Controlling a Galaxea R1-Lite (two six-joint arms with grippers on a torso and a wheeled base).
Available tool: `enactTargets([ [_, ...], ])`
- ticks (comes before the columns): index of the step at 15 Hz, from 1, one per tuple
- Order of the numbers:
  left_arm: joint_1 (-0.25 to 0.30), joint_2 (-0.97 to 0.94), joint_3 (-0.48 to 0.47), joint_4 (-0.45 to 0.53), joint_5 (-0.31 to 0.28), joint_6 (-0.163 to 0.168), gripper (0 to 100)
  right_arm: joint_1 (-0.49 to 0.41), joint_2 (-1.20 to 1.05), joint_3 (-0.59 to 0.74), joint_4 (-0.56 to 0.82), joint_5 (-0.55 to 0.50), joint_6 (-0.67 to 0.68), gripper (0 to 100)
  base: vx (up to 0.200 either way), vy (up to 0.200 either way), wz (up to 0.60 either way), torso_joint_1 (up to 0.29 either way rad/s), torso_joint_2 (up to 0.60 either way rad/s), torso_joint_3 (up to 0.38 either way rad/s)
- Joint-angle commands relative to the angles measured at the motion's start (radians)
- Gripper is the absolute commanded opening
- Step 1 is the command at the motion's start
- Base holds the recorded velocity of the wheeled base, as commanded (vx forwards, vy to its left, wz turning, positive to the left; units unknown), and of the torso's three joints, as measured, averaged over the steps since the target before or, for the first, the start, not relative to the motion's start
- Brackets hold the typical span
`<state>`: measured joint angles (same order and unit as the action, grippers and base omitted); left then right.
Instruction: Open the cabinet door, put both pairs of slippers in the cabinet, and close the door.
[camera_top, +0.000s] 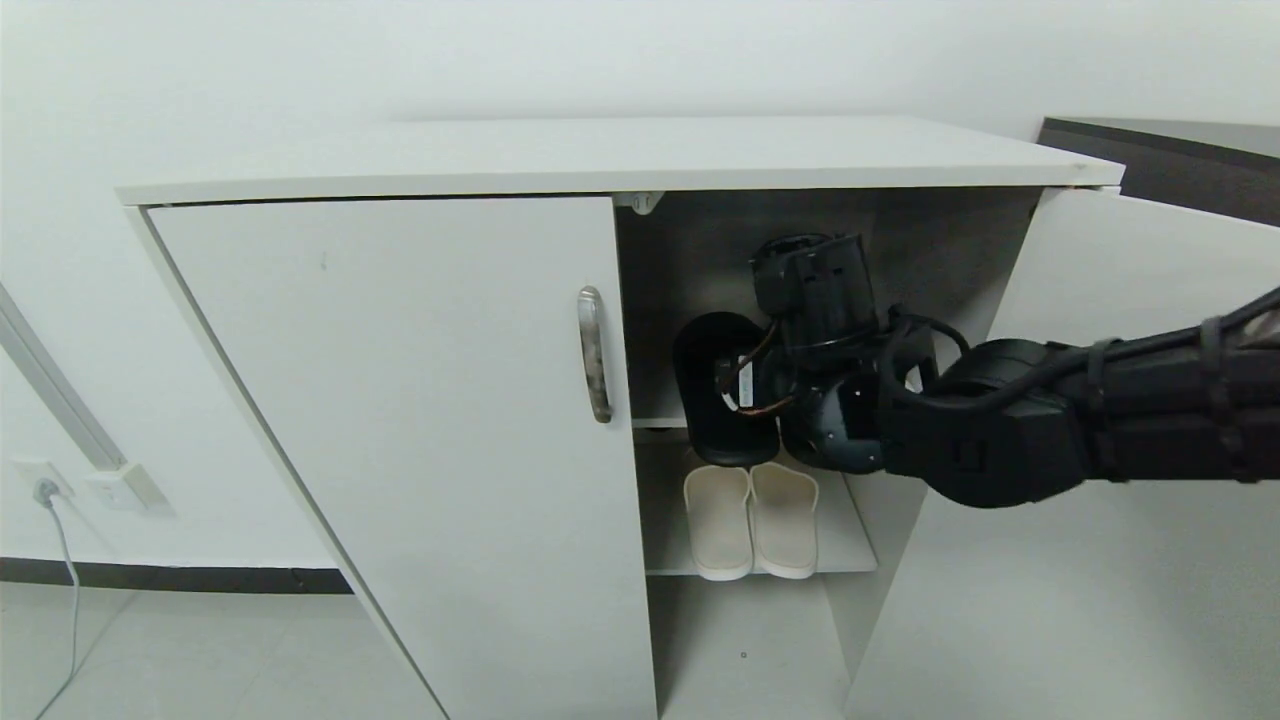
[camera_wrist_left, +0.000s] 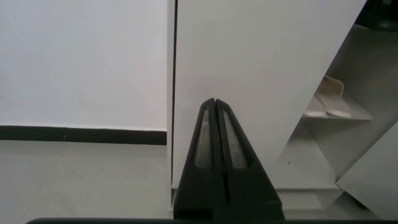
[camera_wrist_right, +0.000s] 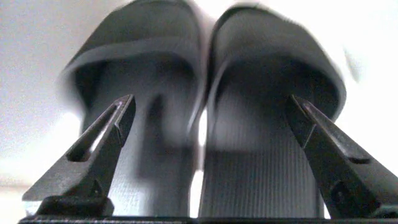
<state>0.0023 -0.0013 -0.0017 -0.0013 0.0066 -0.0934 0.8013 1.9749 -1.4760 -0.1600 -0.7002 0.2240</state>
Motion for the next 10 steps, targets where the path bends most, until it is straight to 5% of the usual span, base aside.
enactTargets([
  [1, 0.001, 0.001, 0.0, 0.0, 0.0, 0.0, 0, 0.088, -0.153, 0.183, -0.072, 0.005, 0.001, 100, 0.0, 0.0, 0.0, 0.0, 0.0, 0.0],
  [6, 0.001, 0.001, 0.0, 0.0, 0.0, 0.001, 0, 0.136, -0.205, 0.488, -0.375, 0.05, -0.008, 100, 0.0, 0.0, 0.0, 0.0, 0.0, 0.0],
  [7, 0.001, 0.001, 0.0, 0.0, 0.0, 0.001, 0, 0.136, -0.205, 0.508, -0.394, 0.067, -0.005, 0, 0.0, 0.0, 0.0, 0.0, 0.0, 0.0],
  [10, 0.001, 0.001, 0.0, 0.0, 0.0, 0.001, 0, 0.145, -0.182, 0.554, -0.434, 0.105, -0.009, 0, 0.0, 0.0, 0.0, 0.0, 0.0, 0.0],
])
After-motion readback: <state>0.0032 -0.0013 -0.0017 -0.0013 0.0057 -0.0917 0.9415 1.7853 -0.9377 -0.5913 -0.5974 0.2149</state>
